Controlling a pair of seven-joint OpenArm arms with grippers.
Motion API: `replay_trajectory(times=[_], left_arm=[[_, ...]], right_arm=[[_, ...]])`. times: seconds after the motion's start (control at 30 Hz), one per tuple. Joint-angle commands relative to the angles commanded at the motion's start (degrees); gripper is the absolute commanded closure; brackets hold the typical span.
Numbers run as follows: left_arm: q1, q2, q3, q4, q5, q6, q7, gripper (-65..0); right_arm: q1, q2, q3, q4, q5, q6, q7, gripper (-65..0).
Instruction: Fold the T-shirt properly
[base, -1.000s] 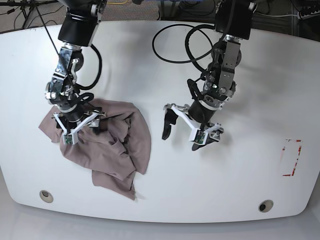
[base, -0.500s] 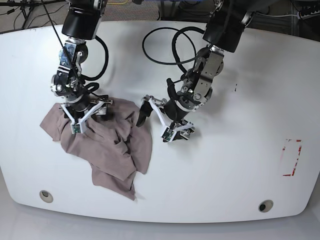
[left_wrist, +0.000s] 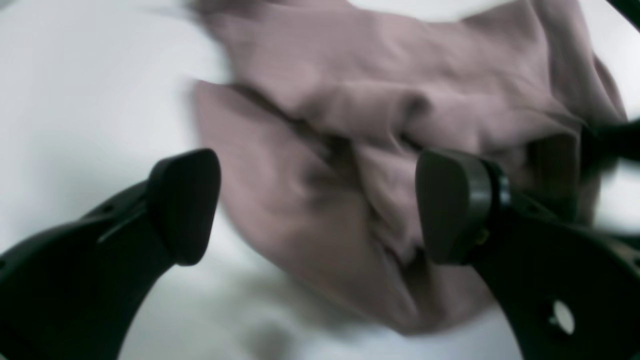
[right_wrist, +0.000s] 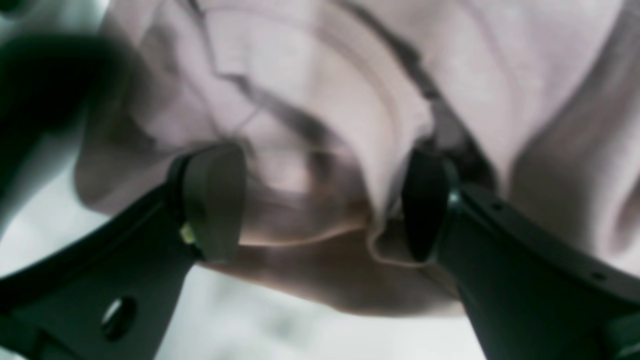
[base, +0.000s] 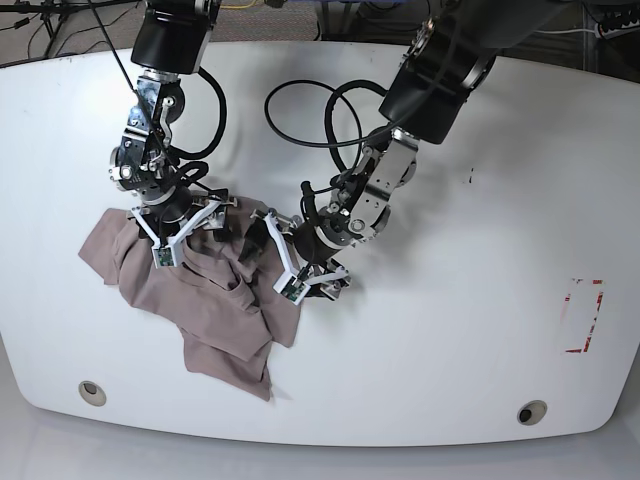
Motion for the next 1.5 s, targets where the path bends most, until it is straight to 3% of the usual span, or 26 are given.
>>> replay_trajectory(times=[0.27, 0.4, 0.53, 0.57, 0.6, 0.73, 0.87, 0.93, 1.07, 1.33, 1.47, 1.5], left_arm=[[-5.9, 0.0, -1.7, -6.0, 0.2, 0.2, -0.5, -58.9], [-5.8, 0.0, -1.2, -2.8, -1.8, 0.1, 0.9, -59.3], [-2.8, 0.0, 1.7, 6.4, -6.9, -0.9, 6.3, -59.7], [-1.1, -0.5, 3.3, 12.1, -9.9, -1.5, 10.5, -59.4], [0.5, -3.4, 4.9, 17.9, -12.8, -2.1, 14.6, -59.0], [4.6, -8.8, 6.0, 27.2, -15.8, -2.7, 18.4, -59.1], [8.4, -11.6, 4.3, 31.3, -12.9, -2.0, 16.3, -58.5], [12.3, -12.2, 2.2, 34.5, -7.7, -1.4, 13.0, -58.3], [14.9, -12.5, -0.4, 34.2, -2.9, -1.1, 11.0, -58.0], [20.7, -12.8, -6.3, 31.6, 3.5, -0.2, 10.5, -57.4], [21.9, -13.2, -7.9, 31.9, 3.5, -0.4, 10.8, -57.3], [22.9, -14.0, -7.2, 31.4, 2.9, -0.8, 12.1, -57.4]], right_arm=[[-1.0, 0.6, -0.6, 1.7, 0.3, -0.17, -0.1, -46.1], [-1.1, 0.7, -0.4, 2.6, 0.1, -0.06, -0.3, -46.1], [-0.4, 0.7, 0.3, 3.3, -0.1, 0.51, -0.7, -46.2], [-0.2, 0.5, 1.1, 4.0, -0.2, 1.00, -0.9, -46.4], [-0.1, 0.3, 1.9, 4.6, -0.3, 1.48, -1.1, -46.5], [0.8, 0.3, 4.0, 4.7, -0.5, 2.70, -1.7, -46.5], [1.8, 1.1, 6.0, 4.1, -0.4, 3.12, -2.2, -45.9], [4.2, 2.4, 7.6, 2.7, -0.2, 2.85, -2.5, -44.2], [5.9, 3.3, 7.9, 2.0, -0.2, 2.69, -2.6, -43.1], [10.4, 4.2, 7.7, 0.8, -0.3, 2.77, -1.4, -43.1], [11.9, 4.1, 7.0, -0.1, -0.3, 2.73, -1.3, -43.1], [7.8, 2.9, 6.9, -0.8, -2.2, 2.32, -2.9, -43.1]])
